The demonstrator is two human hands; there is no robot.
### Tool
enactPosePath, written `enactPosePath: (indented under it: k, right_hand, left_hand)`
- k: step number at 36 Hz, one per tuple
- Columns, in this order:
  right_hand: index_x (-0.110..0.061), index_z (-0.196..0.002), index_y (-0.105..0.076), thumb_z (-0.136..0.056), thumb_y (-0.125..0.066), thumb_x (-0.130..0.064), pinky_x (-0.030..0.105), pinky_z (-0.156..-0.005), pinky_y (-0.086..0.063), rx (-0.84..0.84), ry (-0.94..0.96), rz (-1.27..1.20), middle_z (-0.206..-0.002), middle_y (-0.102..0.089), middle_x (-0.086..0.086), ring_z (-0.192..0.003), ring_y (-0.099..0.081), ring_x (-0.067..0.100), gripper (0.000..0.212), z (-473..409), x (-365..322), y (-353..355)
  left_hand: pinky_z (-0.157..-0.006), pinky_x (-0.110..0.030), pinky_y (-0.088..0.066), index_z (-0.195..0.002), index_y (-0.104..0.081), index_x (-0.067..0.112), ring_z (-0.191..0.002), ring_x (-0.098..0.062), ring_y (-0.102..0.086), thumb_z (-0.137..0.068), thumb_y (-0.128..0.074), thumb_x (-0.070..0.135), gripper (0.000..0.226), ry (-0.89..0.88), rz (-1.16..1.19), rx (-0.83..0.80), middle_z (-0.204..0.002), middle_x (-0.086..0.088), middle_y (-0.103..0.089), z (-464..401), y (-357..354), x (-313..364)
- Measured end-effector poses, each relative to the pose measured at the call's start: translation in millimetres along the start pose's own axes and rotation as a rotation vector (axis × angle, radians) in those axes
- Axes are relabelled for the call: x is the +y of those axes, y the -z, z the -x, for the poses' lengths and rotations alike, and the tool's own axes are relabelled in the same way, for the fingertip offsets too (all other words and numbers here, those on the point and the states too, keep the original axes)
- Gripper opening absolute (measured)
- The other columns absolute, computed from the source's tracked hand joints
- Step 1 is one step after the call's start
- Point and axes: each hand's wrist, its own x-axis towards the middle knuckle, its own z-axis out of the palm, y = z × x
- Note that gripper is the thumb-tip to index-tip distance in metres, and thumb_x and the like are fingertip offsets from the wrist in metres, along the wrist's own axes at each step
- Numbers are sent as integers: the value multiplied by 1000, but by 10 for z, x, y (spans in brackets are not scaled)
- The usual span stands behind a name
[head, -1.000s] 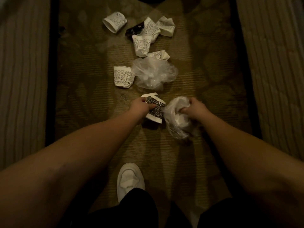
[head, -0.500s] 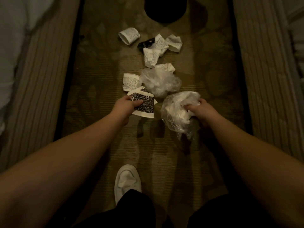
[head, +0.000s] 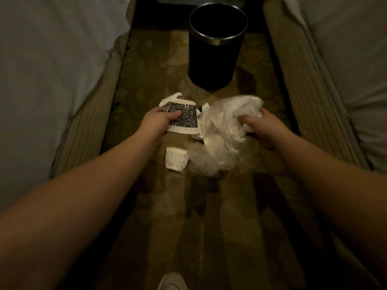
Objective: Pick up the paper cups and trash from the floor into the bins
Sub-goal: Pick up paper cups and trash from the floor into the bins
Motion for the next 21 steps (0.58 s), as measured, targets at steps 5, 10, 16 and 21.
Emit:
enactPosePath:
  k: [5, 10, 16, 21]
  right_hand:
    - [-25, -139, -51, -80, -78, -44, 34, -74, -57, 79, 41, 73, -119, -64, 1, -94, -67, 20, 67, -187, -988, 161]
    - [-17, -142, -47, -87, -73, -40, 37, -84, -50, 126, 100, 136, -124, -59, 2, -104, -60, 23, 64, -274, -1909, 252]
    - [-17, -142, -46, -84, -75, -41, 47, -99, -50, 137, 116, 115, -134, -58, 9, -116, -59, 30, 69, -442, -2527, 365]
    - [-12, -141, -46, -82, -76, -45, 46, -96, -52, 152, 151, 163, -133, -58, 9, -114, -60, 31, 75, -895, -2617, 507]
  left_hand:
    - [-70, -34, -61, -108, -63, 8, -79, -20, -75, -83, -77, 6, 29, -49, 15, -20, -101, -11, -74, -233, -55, 759]
    - [-56, -28, -58, -121, -58, 9, -77, -20, -74, -82, -78, 8, 43, -52, -12, -10, -103, -9, -72, -252, -97, 1558]
    - [-82, -48, -60, -120, -61, 11, -89, -29, -73, -75, -84, 16, 51, -92, -127, 41, -108, -12, -72, -361, -258, 2269]
    - [-83, -46, -60, -117, -61, 9, -89, -27, -71, -81, -80, 15, 42, -156, -198, 46, -108, -10, -69, -579, -660, 2500]
